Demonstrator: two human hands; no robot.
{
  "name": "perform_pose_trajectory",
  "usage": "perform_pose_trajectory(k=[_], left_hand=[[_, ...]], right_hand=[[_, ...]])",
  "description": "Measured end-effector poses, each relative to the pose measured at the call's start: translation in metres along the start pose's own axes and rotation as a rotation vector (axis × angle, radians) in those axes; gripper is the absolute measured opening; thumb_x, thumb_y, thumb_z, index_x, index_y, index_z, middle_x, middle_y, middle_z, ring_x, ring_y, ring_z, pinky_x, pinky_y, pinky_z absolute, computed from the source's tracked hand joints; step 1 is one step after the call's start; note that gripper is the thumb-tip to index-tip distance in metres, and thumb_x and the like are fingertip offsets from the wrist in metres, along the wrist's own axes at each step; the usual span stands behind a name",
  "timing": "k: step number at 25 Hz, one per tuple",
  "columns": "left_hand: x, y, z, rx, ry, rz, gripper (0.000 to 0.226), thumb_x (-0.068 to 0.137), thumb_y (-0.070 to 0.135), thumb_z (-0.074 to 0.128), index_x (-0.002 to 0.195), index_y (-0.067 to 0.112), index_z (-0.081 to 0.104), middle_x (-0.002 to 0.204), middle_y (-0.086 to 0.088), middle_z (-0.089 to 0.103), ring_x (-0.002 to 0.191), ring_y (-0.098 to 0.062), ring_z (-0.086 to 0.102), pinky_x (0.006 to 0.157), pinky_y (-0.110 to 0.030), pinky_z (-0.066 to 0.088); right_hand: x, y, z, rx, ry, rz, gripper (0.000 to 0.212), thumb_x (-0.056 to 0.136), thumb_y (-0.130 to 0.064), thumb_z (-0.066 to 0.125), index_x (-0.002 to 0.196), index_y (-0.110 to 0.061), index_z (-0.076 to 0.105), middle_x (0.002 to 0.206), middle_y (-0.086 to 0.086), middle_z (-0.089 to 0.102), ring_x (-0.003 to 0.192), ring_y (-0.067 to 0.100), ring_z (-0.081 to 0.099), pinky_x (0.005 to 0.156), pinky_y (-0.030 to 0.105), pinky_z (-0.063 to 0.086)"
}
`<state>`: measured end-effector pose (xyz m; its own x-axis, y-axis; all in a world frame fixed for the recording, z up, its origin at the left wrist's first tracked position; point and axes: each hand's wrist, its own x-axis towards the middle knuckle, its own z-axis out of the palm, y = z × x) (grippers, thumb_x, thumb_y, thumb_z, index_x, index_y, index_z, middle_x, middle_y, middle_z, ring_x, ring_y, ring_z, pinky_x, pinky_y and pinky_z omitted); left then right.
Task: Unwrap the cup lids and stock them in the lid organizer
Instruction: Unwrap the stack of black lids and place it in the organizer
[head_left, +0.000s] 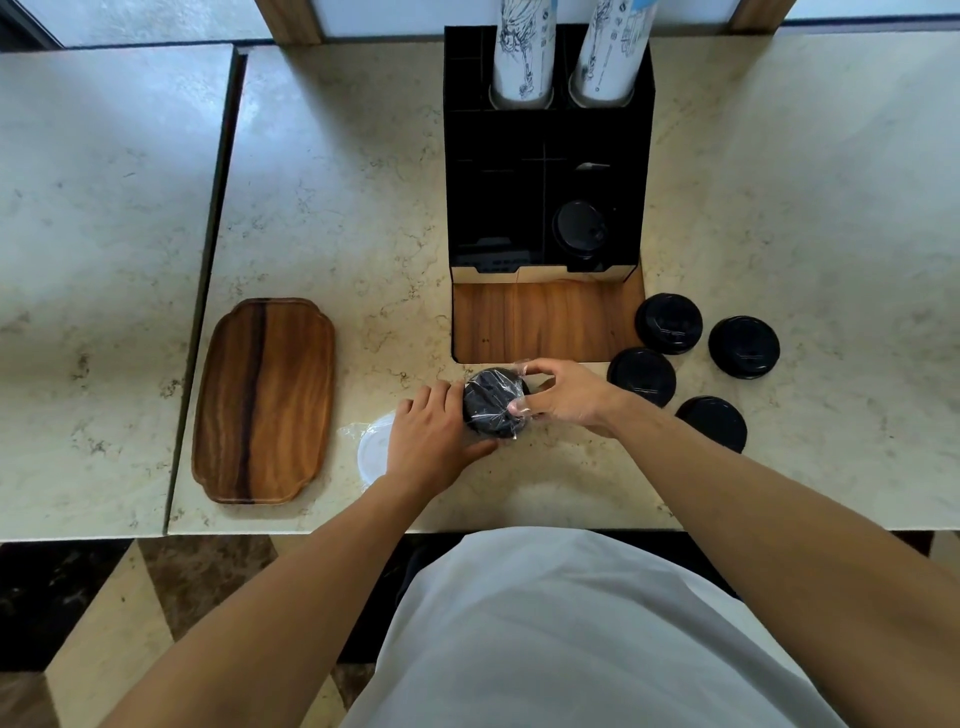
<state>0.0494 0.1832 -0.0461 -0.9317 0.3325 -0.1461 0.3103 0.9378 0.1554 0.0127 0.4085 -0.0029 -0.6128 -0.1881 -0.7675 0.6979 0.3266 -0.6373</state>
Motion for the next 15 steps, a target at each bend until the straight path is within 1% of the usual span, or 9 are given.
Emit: perform_pose_trajectory(k=[3,4,6,8,9,10,13,15], left_hand=[[0.001,0.002,-0.001,-0.017,-0.004,-0.015,0.091,0.074,0.081,0.039,0.133,0.014,0.055,0.119,-0.006,0.063,0.105,-0.028,0.058,0.084,-0.042,0.048],[0.000,0.002,-0.001,-0.011,-0.008,-0.014,0.089,0.076,0.080,0.044,0.135,0.014,0.053,0.121,-0.006,0.062,0.107,-0.028,0.058,0.086,-0.041,0.048],[-0.001,0.001,0.000,-0.001,-0.002,-0.010,0.087,0.077,0.076,0.051,0.138,0.015,0.051,0.123,-0.006,0.061,0.108,-0.027,0.057,0.087,-0.041,0.047],[-0.002,0.000,0.001,0.016,0.003,0.001,0.084,0.079,0.075,0.050,0.139,0.015,0.050,0.123,-0.007,0.061,0.106,-0.028,0.058,0.086,-0.041,0.048],[-0.003,0.000,0.001,0.021,0.003,0.001,0.082,0.081,0.074,0.051,0.138,0.015,0.050,0.123,-0.007,0.061,0.106,-0.028,0.058,0.086,-0.040,0.048],[-0.003,0.001,0.002,0.024,0.002,-0.003,0.081,0.082,0.073,0.052,0.138,0.015,0.051,0.122,-0.008,0.061,0.106,-0.028,0.058,0.086,-0.040,0.048],[-0.003,0.001,0.003,0.045,0.000,-0.031,0.077,0.084,0.072,0.054,0.137,0.015,0.052,0.120,-0.008,0.061,0.105,-0.029,0.057,0.086,-0.041,0.047],[-0.003,0.001,0.003,0.050,-0.006,-0.041,0.074,0.086,0.071,0.053,0.135,0.016,0.054,0.120,-0.008,0.061,0.105,-0.029,0.058,0.087,-0.041,0.048]], right_hand=[[-0.004,0.006,0.001,0.073,0.076,-0.026,0.058,0.078,-0.007,0.088,0.131,-0.012,0.065,0.113,0.015,0.075,0.097,0.027,0.077,0.085,0.043,0.065],[-0.007,0.006,0.000,0.098,0.083,-0.037,0.051,0.079,-0.006,0.087,0.127,-0.011,0.068,0.113,0.014,0.076,0.096,0.027,0.078,0.085,0.043,0.065],[-0.011,0.007,-0.004,0.126,0.091,-0.057,0.032,0.083,-0.003,0.083,0.111,-0.017,0.075,0.109,0.011,0.079,0.095,0.024,0.078,0.088,0.042,0.064],[-0.016,0.007,-0.008,0.125,0.118,-0.073,0.025,0.084,-0.004,0.082,0.099,-0.024,0.077,0.106,0.006,0.080,0.098,0.022,0.077,0.093,0.041,0.062],[-0.016,0.007,-0.010,0.117,0.135,-0.072,0.025,0.085,-0.005,0.081,0.098,-0.026,0.076,0.107,0.004,0.079,0.100,0.022,0.076,0.095,0.041,0.062],[-0.017,0.007,-0.012,0.100,0.150,-0.073,0.025,0.085,-0.008,0.081,0.102,-0.025,0.076,0.110,0.004,0.078,0.102,0.021,0.075,0.095,0.041,0.062],[-0.014,0.011,-0.018,-0.039,0.221,-0.091,0.036,0.086,-0.018,0.082,0.121,-0.017,0.074,0.118,0.003,0.075,0.107,0.018,0.071,0.097,0.040,0.060],[-0.013,0.013,-0.023,-0.103,0.283,-0.121,0.040,0.086,-0.024,0.081,0.125,-0.017,0.074,0.120,0.000,0.074,0.110,0.017,0.068,0.101,0.041,0.058]])
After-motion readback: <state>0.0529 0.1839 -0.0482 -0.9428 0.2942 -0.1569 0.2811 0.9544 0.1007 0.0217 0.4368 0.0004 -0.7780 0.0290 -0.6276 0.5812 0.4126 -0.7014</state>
